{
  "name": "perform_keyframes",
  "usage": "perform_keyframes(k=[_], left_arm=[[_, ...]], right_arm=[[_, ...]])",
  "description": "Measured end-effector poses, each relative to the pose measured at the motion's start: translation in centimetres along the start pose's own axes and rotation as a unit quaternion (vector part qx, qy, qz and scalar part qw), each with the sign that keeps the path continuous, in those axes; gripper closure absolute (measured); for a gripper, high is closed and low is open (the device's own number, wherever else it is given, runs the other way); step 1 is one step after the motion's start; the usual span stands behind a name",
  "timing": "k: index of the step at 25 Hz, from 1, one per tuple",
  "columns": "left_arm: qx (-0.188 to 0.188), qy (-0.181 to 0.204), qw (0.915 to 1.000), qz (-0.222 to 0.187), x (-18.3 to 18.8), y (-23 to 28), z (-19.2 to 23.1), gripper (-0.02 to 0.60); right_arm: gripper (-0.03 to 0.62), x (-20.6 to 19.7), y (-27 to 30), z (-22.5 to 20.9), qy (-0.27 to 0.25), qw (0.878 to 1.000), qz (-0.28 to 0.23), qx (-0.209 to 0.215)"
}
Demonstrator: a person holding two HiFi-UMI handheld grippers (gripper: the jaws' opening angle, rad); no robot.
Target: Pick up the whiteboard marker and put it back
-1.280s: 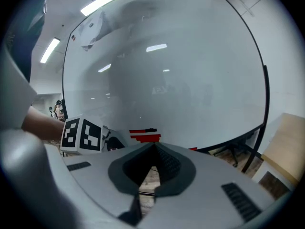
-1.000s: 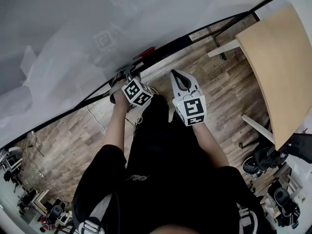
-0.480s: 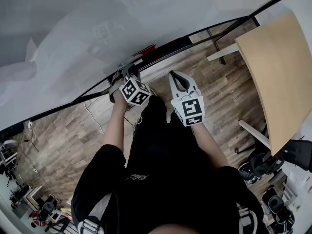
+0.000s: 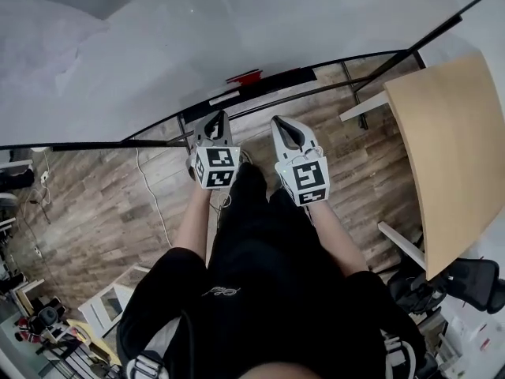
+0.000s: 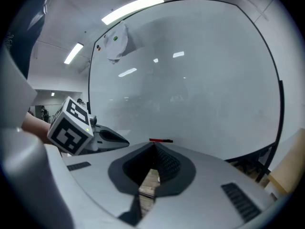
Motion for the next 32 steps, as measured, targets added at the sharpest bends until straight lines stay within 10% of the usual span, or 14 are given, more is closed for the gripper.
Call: perform_keyframes(k=[9,32], left_arm=[[0.061,-0.179,0.9756,-0.111,1.9,-9.2,-1.4,0.575],[0.094,-0.190,0.9481,-0.237,0.7,-24.7,-0.7,0.575]], right_arm=[[0.593,0.3,-2.0,2.9,-0.009,0.998,-0.031,0.058],[0.594,3.7,-9.8,13.9,-0.054,0.992,-0.106,0.029]])
Point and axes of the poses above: the fingertips, and each gripper's own axes: y forward along the fingers, z to its left, x out of its top, the point moved 4 cm from there along -y, backward along the fingers, and after that the axes turned 5 degrees about y, right-handed, at the moved point
